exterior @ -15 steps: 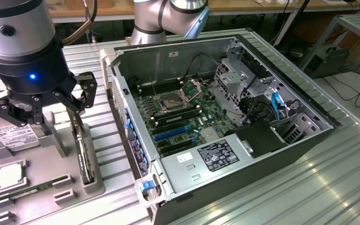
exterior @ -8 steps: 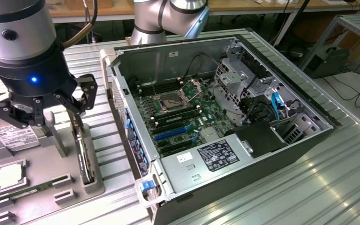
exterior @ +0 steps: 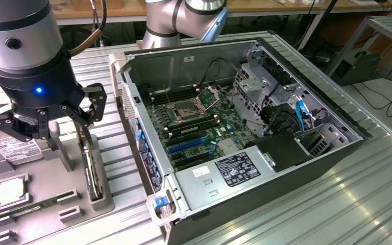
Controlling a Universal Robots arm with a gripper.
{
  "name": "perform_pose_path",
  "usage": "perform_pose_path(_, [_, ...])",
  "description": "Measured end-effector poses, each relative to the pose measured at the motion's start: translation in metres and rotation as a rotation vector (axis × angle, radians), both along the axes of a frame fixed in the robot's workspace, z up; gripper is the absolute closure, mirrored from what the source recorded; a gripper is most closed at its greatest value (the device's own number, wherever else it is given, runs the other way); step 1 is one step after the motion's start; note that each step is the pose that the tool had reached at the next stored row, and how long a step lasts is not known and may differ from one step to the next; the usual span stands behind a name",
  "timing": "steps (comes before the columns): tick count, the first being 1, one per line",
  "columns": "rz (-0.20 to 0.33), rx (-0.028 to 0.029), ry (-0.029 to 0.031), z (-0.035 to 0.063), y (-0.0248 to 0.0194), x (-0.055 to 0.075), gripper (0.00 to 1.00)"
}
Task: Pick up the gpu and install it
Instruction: 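Pick up the gpu and move the gpu toward the slot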
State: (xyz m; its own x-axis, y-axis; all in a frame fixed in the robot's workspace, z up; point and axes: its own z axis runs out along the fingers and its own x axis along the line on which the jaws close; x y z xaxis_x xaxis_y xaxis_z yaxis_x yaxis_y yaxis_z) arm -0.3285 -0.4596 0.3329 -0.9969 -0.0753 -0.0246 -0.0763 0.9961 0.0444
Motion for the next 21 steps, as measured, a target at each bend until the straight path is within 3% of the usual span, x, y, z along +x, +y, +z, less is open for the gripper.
perform_pose_path(21, [-0.014,0.0002,-0.0001,-0.0163,-0.002,0.001,0.44])
